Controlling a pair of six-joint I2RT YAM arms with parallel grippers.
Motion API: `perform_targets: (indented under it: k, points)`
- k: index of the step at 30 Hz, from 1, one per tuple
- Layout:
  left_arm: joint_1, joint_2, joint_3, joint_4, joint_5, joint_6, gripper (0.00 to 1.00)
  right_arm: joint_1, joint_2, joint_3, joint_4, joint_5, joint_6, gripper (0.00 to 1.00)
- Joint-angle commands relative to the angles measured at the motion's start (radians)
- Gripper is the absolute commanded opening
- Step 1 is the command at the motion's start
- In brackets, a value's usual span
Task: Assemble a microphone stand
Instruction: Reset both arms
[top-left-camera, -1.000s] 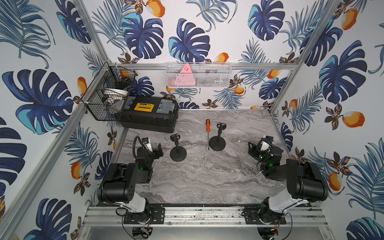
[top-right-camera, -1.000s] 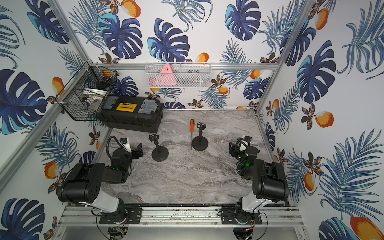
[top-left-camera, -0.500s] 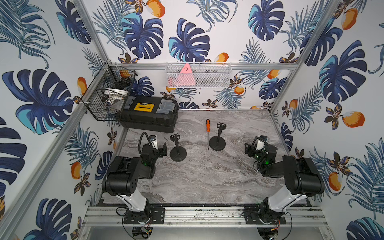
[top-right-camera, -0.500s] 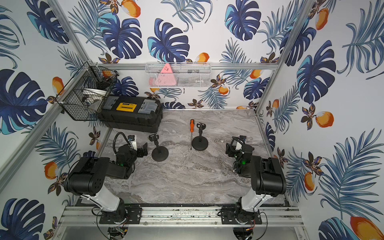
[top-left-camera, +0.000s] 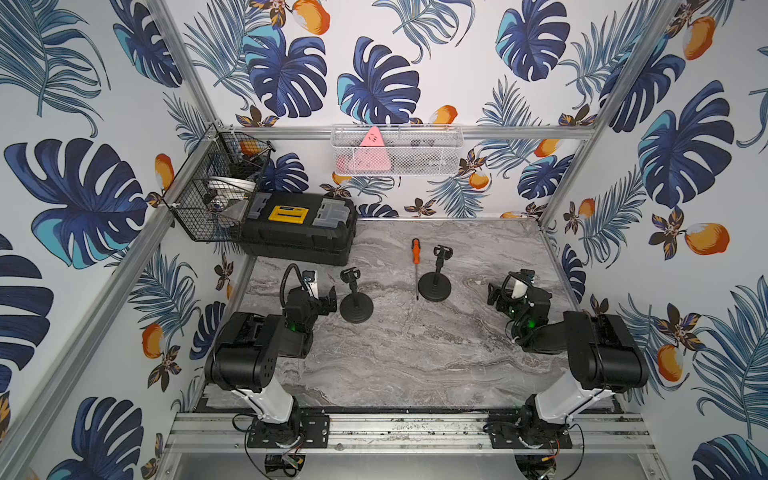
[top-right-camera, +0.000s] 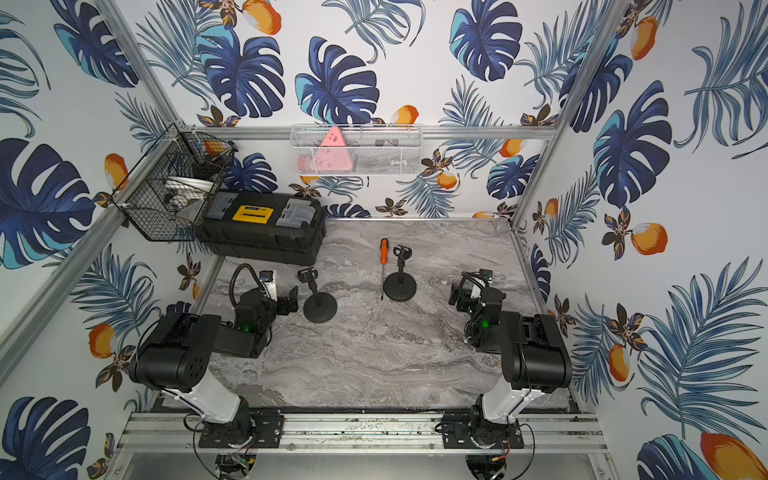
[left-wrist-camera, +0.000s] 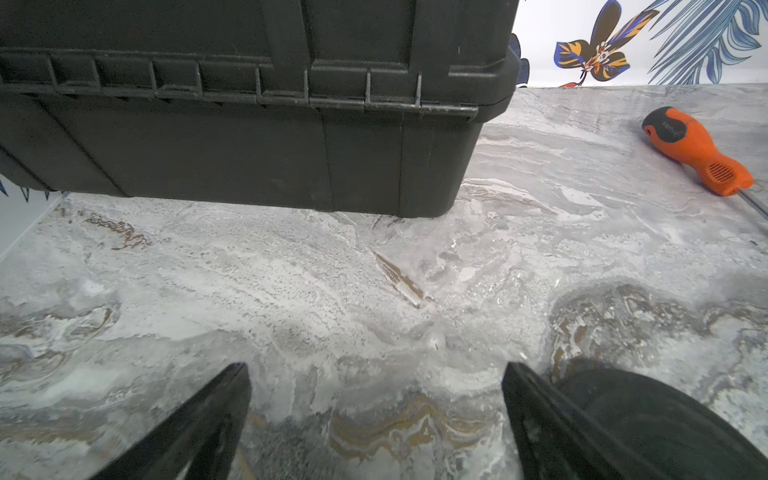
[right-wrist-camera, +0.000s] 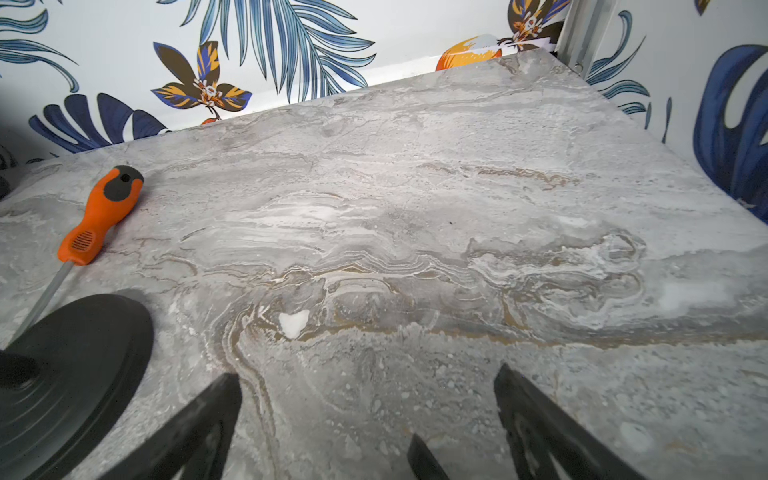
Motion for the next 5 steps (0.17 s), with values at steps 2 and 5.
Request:
perform_targets:
  k: [2,5]
  points:
    - [-0.017,0.002,0.015,-0.009,-0.021,0.028,0.99,0.0,0.001,0.003,0.01,0.011,0.007,1.0]
    - [-0.02,-0.001,-0.006,0.032,0.015,0.042,0.99,0.0,0.0,0.005,0.009,0.013,0.006,1.0]
